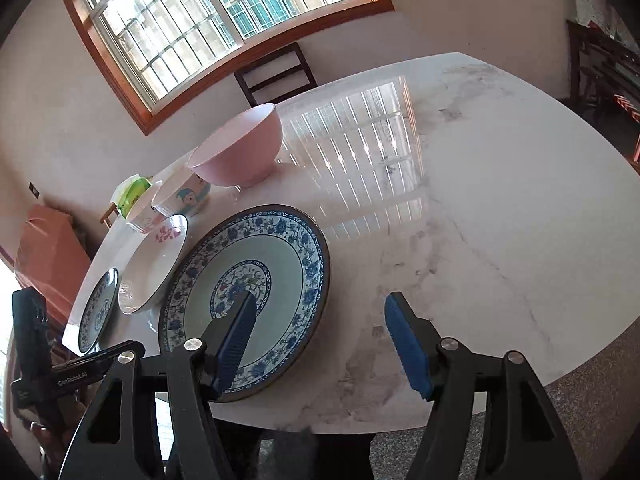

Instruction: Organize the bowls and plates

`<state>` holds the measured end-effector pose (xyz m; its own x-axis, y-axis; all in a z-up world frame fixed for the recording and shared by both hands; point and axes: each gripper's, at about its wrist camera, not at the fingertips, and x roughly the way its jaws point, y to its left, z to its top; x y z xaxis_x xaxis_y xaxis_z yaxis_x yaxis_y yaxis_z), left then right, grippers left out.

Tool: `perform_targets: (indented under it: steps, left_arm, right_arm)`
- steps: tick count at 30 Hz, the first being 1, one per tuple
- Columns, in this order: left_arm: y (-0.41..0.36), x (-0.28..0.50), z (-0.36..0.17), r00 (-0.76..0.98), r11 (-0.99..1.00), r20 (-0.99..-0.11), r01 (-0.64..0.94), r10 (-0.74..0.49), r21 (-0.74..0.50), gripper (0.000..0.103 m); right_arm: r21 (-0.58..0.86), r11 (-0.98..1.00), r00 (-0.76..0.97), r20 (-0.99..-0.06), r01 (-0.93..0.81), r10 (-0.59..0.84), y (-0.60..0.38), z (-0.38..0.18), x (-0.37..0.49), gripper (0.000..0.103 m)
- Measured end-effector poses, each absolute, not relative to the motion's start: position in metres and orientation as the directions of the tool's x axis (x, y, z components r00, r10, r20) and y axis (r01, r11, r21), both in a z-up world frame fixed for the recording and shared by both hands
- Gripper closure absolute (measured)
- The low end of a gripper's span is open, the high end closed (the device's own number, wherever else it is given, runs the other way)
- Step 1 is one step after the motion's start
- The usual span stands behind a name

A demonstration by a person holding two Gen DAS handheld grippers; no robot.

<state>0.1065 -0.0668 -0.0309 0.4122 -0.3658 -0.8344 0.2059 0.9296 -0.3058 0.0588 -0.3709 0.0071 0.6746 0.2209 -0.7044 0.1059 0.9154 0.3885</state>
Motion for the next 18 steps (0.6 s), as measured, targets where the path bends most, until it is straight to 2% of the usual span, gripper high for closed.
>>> perform_targets:
  steps: [6,11,13,17,18]
  left_arm:
    - [-0.084,0.123,-0.032,0.406,0.941,-0.850,0.173,-0.337,-0.290,0.061]
    - [-0.082,0.123,-0.035,0.383,0.931,-0.849,0.154,-0.364,-0.329,0.061]
    - [-0.077,0.124,-0.035,0.373,0.921,-0.842,0.147,-0.389,-0.360,0.061]
    - [-0.062,0.130,-0.034,0.366,0.860,-0.783,0.117,-0.503,-0.497,0.061]
    - [-0.062,0.132,-0.033,0.374,0.862,-0.783,0.109,-0.496,-0.494,0.061]
  right_arm:
    - [0.415,0.907,0.642,-0.715,0.074,0.275,-0.373,-0.011,0.080,0.038]
    - [0.452,0.891,0.628,-0.707,0.049,0.325,-0.377,-0.022,0.098,0.038]
    - [0.471,0.882,0.623,-0.699,0.033,0.351,-0.377,-0.023,0.104,0.038]
    - [0.534,0.846,0.616,-0.670,0.012,0.415,-0.384,-0.026,0.111,0.038]
    - [0.544,0.839,0.615,-0.664,0.007,0.425,-0.385,-0.027,0.112,0.038]
